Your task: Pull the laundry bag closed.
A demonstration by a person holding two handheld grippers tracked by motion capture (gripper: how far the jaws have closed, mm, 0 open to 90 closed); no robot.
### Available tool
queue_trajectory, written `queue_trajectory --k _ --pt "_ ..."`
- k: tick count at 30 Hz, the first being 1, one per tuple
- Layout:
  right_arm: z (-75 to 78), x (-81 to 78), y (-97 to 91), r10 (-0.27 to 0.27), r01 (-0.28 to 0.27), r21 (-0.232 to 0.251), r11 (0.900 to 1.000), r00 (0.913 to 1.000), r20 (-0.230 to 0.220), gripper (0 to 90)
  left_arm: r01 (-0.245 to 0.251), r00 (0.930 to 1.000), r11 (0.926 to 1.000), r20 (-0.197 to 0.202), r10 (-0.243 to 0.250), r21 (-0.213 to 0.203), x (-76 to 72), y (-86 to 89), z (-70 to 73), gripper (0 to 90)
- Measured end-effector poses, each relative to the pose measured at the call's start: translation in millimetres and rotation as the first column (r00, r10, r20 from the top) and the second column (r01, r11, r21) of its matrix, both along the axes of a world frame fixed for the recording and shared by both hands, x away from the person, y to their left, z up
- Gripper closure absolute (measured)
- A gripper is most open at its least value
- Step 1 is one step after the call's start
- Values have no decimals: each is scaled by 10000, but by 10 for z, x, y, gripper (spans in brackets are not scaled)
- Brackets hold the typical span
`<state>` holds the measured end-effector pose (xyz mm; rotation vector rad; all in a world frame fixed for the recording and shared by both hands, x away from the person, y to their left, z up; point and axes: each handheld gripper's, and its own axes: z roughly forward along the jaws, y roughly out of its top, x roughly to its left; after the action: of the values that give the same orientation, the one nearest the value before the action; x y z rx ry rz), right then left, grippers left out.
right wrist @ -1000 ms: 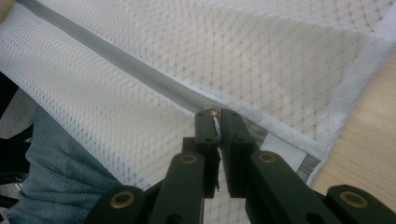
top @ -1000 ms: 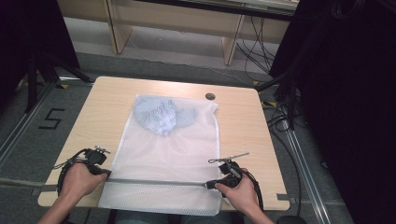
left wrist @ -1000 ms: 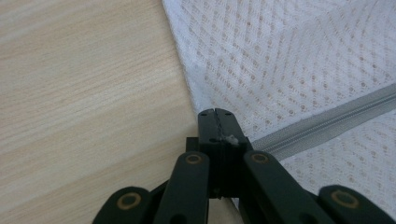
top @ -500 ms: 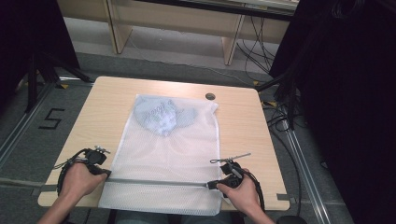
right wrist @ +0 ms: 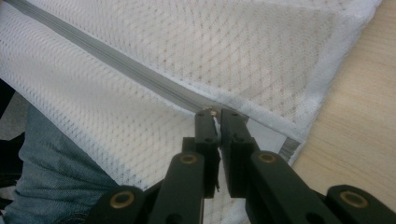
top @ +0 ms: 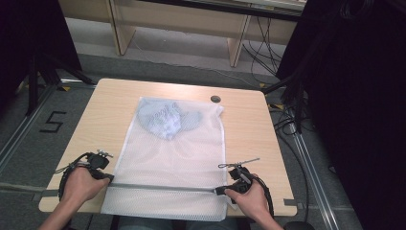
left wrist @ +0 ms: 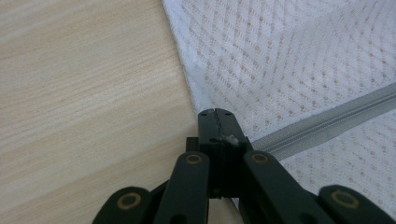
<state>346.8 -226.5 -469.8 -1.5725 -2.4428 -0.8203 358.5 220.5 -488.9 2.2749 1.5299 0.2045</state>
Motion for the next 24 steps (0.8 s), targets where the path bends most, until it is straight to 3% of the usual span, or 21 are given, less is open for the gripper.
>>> queue_trajectory --k 5,6,8,11,12,13,18,21,22,24 --pt "-5 0 -22 -104 104 17 9999 9999 -88 869 -34 10000 10000 -14 34 -12 -2 -3 0 900" --pt "-19 9 -60 222 -217 -374 9991 9997 136 870 13 10000 10000 -3 -13 20 0 -1 1 900" --pt "1 -1 -42 -209 209 -32 9998 9997 -158 869 9 10000 10000 0 -9 22 0 -1 1 900" --pt "-11 1 -62 -265 265 -33 9996 9996 -54 869 21 10000 10000 6 -21 30 1 -1 1 900" --pt "-20 8 -98 226 -226 -111 9997 9997 28 869 25 10000 10000 -2 -25 27 1 0 1 900" --pt "-16 4 -77 -226 226 -29 9997 9997 -105 869 -5 10000 10000 -14 5 12 0 -2 1 900" --pt "-33 17 -130 -115 113 -107 9999 9999 -111 868 -145 9999 9999 47 144 25 -2 -9 -4 900" --pt "-36 21 -137 -178 178 20 9998 9998 -46 867 19 10000 10000 -26 -18 63 -2 2 5 900" --pt "-27 8 -123 -509 510 14 9987 9981 -345 867 -32 10000 10000 -24 32 30 -4 -1 4 900" --pt "-33 12 -131 -381 384 93 9992 9989 -287 867 -54 10000 10000 -34 54 19 -5 -3 4 900"
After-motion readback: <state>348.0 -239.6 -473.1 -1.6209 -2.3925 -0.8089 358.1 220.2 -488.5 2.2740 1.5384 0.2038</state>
